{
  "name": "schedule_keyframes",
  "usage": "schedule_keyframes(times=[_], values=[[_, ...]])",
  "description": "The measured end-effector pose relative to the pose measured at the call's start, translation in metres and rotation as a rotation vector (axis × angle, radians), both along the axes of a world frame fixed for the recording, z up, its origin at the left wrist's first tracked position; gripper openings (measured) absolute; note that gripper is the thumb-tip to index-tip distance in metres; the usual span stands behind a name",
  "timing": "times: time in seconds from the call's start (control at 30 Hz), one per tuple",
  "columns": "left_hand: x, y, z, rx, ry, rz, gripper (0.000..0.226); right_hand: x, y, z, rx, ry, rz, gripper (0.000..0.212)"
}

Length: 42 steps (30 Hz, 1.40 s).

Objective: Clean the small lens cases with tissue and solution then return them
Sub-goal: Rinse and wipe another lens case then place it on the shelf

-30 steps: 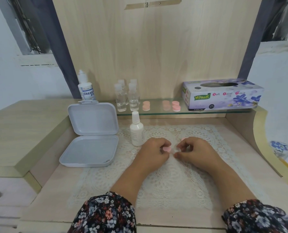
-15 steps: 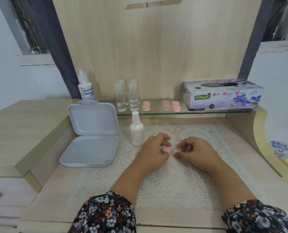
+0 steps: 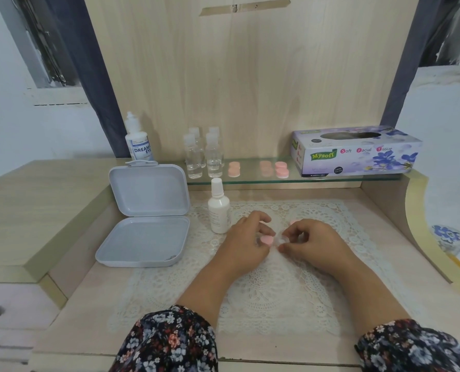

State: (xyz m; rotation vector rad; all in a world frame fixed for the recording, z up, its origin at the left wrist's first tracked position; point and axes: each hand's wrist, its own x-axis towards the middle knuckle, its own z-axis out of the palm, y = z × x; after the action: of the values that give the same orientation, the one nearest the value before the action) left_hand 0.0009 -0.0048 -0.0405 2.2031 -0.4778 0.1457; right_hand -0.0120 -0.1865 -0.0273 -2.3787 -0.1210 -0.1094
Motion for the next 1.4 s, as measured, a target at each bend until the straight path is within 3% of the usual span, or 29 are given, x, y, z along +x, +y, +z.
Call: schedule_keyframes(times=[0.17, 0.4, 0.6, 1.2, 1.4], values=[[0.0, -0.001, 0.0, 0.02, -0.015, 0.022, 0.056, -0.001, 0.0, 0.001, 0.005, 0.0, 0.0, 0.023], [0.003, 0.0, -0.003, 0.012, -0.003, 0.014, 0.047, -0.001, 0.001, 0.002, -0.006, 0.004, 0.001, 0.022], [0.002, -0.001, -0.001, 0.018, 0.004, 0.034, 0.059, -0.002, 0.001, 0.003, 0.013, 0.007, -0.001, 0.022], [0.004, 0.001, -0.001, -0.026, 0.019, 0.057, 0.036, 0.0, -0.002, 0.0, 0.028, 0.014, 0.008, 0.021], [0.003, 0.003, 0.0, -0.008, 0.001, 0.076, 0.024, 0.009, -0.014, -0.009, 0.21, -0.11, -0.183, 0.007]])
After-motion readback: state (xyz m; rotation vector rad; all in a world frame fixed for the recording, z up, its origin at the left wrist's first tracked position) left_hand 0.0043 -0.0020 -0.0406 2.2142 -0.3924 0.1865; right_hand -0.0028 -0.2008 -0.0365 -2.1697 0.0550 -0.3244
